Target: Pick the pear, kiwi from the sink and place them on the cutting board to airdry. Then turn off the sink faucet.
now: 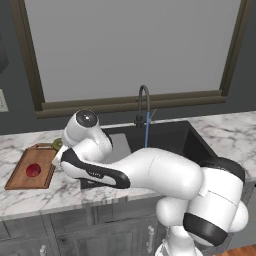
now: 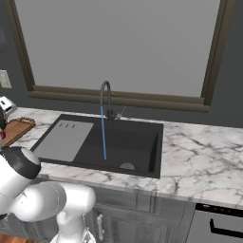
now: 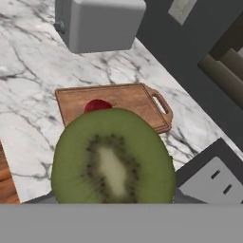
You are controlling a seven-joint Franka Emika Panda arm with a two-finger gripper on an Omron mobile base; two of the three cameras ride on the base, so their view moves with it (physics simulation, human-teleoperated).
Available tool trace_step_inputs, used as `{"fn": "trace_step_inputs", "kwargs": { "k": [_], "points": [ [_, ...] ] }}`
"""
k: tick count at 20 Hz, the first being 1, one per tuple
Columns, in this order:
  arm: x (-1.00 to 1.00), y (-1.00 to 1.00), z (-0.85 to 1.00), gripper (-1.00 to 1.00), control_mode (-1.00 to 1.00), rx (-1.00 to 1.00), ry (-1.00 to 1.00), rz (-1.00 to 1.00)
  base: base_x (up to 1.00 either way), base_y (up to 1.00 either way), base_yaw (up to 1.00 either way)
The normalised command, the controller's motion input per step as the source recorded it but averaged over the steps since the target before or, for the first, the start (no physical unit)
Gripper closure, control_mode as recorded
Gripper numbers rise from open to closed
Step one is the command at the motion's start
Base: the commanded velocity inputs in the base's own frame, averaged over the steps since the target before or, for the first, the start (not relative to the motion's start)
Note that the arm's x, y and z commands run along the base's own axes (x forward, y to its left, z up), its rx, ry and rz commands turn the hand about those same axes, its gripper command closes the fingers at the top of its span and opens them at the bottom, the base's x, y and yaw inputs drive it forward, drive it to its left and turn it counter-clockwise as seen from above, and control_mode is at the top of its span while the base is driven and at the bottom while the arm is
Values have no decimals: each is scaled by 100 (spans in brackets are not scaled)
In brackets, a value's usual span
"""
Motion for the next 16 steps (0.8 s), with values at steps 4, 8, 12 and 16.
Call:
{"fn": "trace_step_inputs", "kwargs": {
  "k": [4, 8, 12, 16],
  "points": [
    [23, 0, -20, 100, -100, 0, 4, 0, 0, 0, 0],
    [20, 2, -15, 100, -100, 0, 3, 0, 0, 0, 0],
    [10, 10, -2, 100, -100, 0, 0, 0, 0, 0, 0],
    [6, 11, 0, 100, -100, 0, 0, 0, 0, 0, 0]
  ]
}}
